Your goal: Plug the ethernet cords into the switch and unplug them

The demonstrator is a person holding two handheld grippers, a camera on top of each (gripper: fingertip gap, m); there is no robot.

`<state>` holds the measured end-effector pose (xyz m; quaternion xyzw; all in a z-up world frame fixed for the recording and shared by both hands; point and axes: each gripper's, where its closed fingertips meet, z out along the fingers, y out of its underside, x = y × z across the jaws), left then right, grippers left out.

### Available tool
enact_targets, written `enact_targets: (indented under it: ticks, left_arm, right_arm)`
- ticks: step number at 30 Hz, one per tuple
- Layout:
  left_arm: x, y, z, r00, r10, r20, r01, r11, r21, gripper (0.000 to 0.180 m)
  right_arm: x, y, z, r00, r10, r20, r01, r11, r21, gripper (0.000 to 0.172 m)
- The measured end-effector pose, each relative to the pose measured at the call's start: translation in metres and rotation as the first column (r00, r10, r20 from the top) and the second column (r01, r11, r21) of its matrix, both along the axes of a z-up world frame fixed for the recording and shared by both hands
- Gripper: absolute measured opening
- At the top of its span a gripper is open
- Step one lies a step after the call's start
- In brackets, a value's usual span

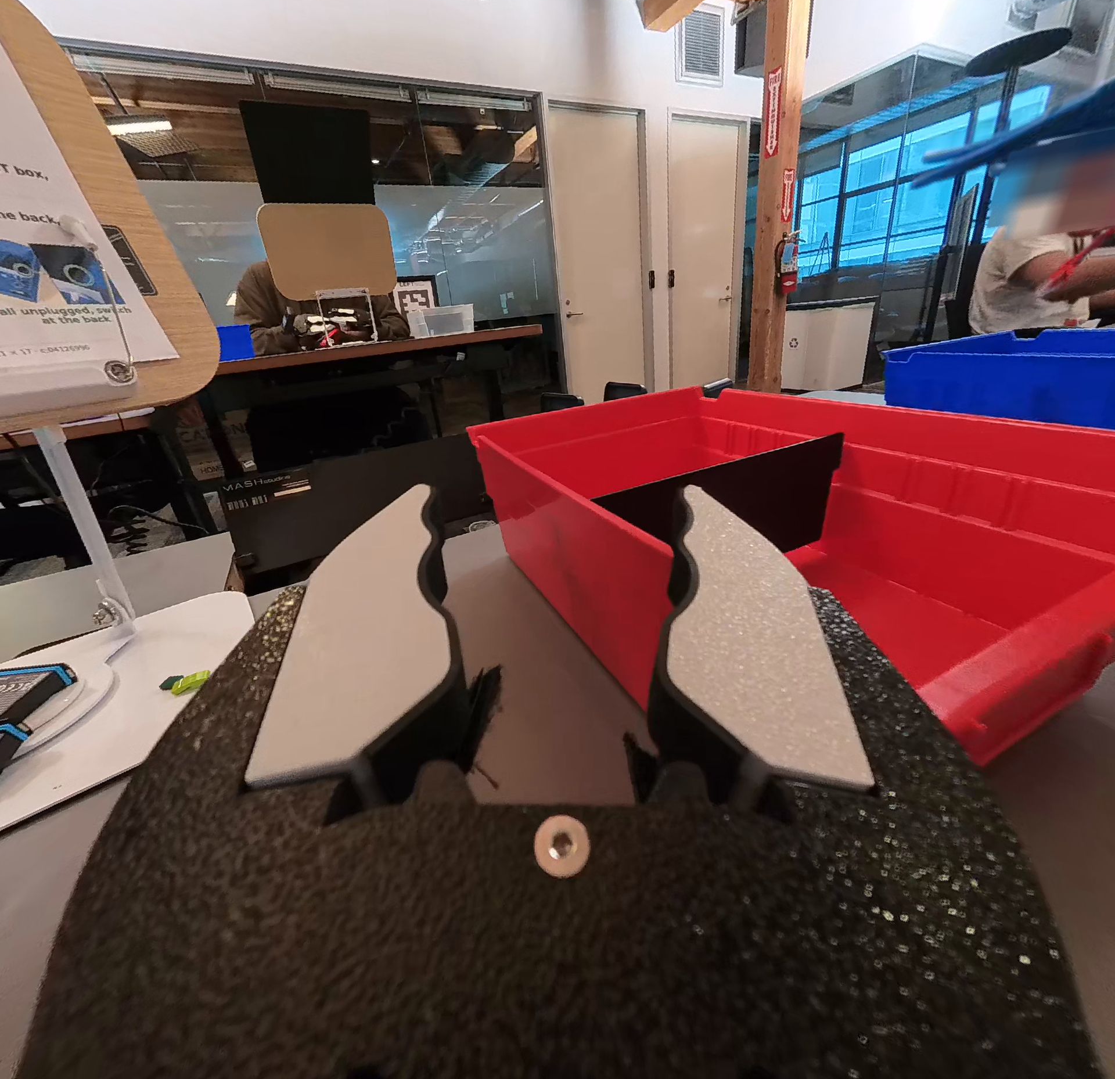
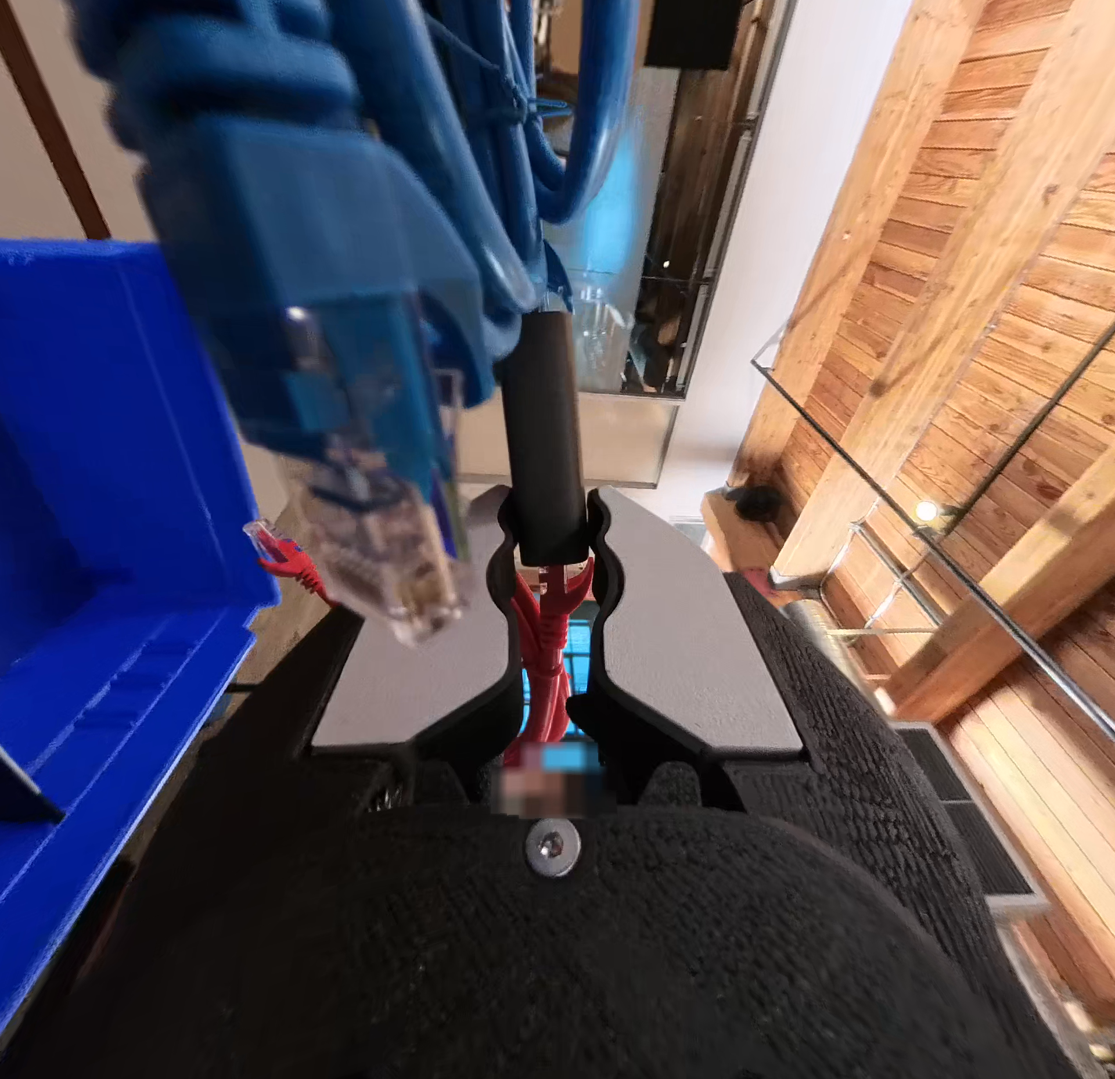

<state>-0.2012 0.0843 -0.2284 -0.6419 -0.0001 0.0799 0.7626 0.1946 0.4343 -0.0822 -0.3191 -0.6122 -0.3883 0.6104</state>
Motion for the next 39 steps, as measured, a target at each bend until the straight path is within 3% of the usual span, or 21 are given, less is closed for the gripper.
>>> enact_targets:
  ticks: [11,25,29,32,36,39]
  left_arm:
    - [0.0,0.001,-0.001,1.0,-0.013,0.02,0.013,1.0,0.001,0.069]
    - [0.001,0.001,-0.001,1.0,-0.02,0.019,0.02,1.0,0.003,0.068]
    - [0.001,0.001,-0.001,1.0,-0.022,0.015,0.022,1.0,0.002,0.067]
    - [0.002,0.002,-0.001,1.0,-0.026,0.013,0.026,1.0,0.001,0.067]
    - [0.003,0.002,-0.001,1.0,-0.027,0.008,0.027,1.0,0.0,0.067]
    - [0.004,0.002,-0.001,1.0,-0.029,-0.001,0.029,1.0,-0.001,0.066]
  right_arm:
    - [0.036,0.048,-0.041,0.988,-0.026,-0.155,-0.019,0.96,-0.278,0.021]
    - [0.036,0.061,-0.093,1.0,-0.025,-0.018,0.013,0.879,-0.477,0.021]
    - [0.023,0.054,-0.12,0.997,0.001,0.076,0.047,0.78,-0.624,0.022]
    - [0.013,0.055,-0.127,0.999,-0.015,0.047,0.044,0.705,-0.708,0.021]
    - [0.004,0.054,-0.14,0.998,-0.058,-0.032,0.002,0.502,-0.865,0.021]
    - [0.003,0.054,-0.152,0.997,-0.083,-0.003,0.029,0.388,-0.921,0.021]
